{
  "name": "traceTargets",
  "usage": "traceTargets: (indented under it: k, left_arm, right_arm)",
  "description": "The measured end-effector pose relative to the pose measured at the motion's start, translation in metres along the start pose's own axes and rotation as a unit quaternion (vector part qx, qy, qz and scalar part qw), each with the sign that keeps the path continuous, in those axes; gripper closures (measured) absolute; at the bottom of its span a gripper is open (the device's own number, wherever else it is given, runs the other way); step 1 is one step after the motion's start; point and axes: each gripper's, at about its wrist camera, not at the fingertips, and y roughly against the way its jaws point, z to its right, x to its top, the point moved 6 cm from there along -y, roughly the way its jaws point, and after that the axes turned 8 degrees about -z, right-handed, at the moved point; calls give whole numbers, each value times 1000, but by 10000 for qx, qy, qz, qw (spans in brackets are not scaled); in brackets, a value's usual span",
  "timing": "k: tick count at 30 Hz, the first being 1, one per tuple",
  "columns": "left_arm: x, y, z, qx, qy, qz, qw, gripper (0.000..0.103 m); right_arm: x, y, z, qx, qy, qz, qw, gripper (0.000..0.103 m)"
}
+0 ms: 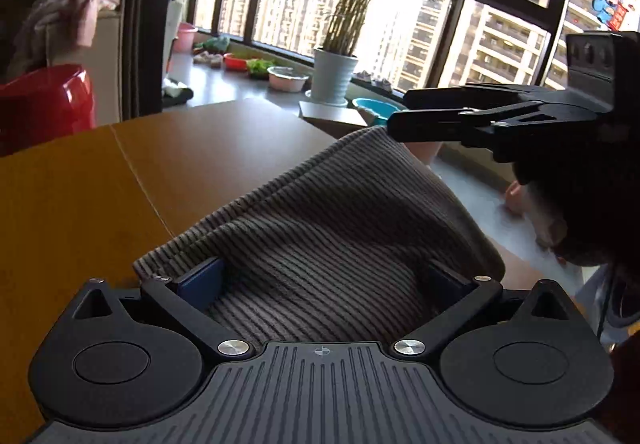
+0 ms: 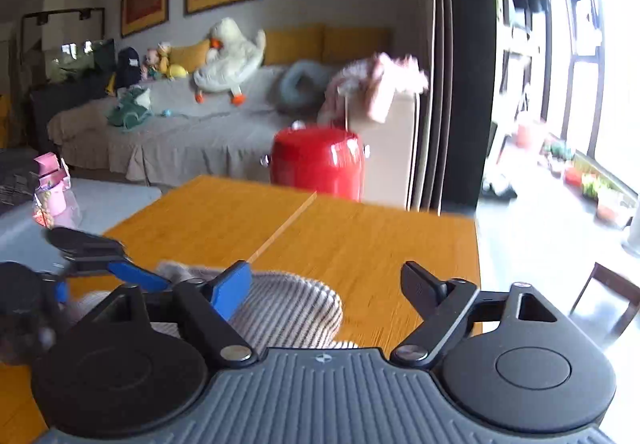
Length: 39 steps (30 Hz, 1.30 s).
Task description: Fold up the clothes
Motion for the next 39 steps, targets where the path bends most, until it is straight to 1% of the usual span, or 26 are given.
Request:
traceTargets:
  k: [1,2,3,6,7,9,12,15,17,20,21,23,24,25,26,28,30,31,32,33,34,36,37,38,39]
  left_arm:
    - [1,-1,-4,-7,84,-10,10000,0]
    - [2,-2,-7,-17,133,-28,9999,0]
    - [1,-3,-9,-36,165,-49,9998,0]
    - [-2,-3,-18,2,297,-122,9995,0]
    - [-4,-4,-20,39,345,-150,9993,0]
    - [-6,-1,-24,43,471,-134,9988,0]
    - [-6,7,-22,93,400,-102,9991,0]
    - [-1,20,-17,171,232,21,9996,0]
    - [4,29,-15,155,150,129,9997,0]
    - [17,26,-17,244,68,188,9995,0]
    - [19,23,-20,319,76,158,9993,0]
    - [24,11,-28,551,89,72,9984,0]
    - [25,6,-32,682,92,14,9976,0]
    - [25,0,-37,738,125,-35,9972,0]
    - [26,-4,-42,751,174,-77,9970,0]
    - [29,-10,-51,625,337,-91,9974,0]
    - [30,-13,-55,549,416,-90,9976,0]
    - [30,-15,-57,525,445,-91,9976,0]
    - [29,-15,-57,498,500,-94,9975,0]
    - [27,-15,-58,469,567,-98,9972,0]
    - [25,-15,-59,446,637,-97,9969,0]
    - [20,-13,-61,405,807,-94,9959,0]
    - [18,-12,-61,387,909,-102,9951,0]
    - [17,-10,-62,384,992,-112,9943,0]
    - [16,-9,-63,387,1069,-121,9934,0]
  right_arm:
    - [-1,3,-4,264,-96,-44,9996,40]
    - [-3,3,-7,558,-233,-148,9981,40]
    - [-6,0,-8,666,-306,-222,9971,41]
    - [-16,-12,-6,650,-407,-388,9963,41]
    - [-20,-16,-6,644,-441,-444,9960,37]
    - [-27,-25,-5,633,-508,-555,9951,37]
    - [-38,-37,-3,617,-609,-722,9936,35]
    - [-49,-49,-2,600,-710,-888,9917,33]
    - [-52,-50,-1,593,-725,-890,9916,32]
    - [-52,-46,-5,496,-613,-872,9931,30]
    - [-51,-44,-6,442,-557,-883,9936,30]
    - [-48,-34,-9,298,-426,-892,9947,25]
    - [-46,-26,-11,212,-358,-881,9952,25]
    - [-44,-17,-14,197,-299,-843,9958,25]
    - [-42,-4,-19,301,-261,-781,9961,25]
    - [-40,18,-30,733,-329,-743,9940,21]
    - [-45,31,-38,1299,-647,-908,9852,20]
    - [-51,32,-42,1658,-929,-1073,9759,20]
    - [-59,31,-44,2050,-1268,-1272,9621,20]
    - [-69,28,-47,2418,-1603,-1495,9452,20]
    - [-80,20,-48,2580,-1908,-1701,9317,20]
    - [-101,3,-49,2668,-2479,-2073,9080,20]
    - [-104,-5,-46,2637,-2722,-2090,9015,20]
    - [-103,-11,-41,2563,-2941,-2006,8986,22]
    - [-101,-18,-36,2488,-3158,-1922,8953,22]
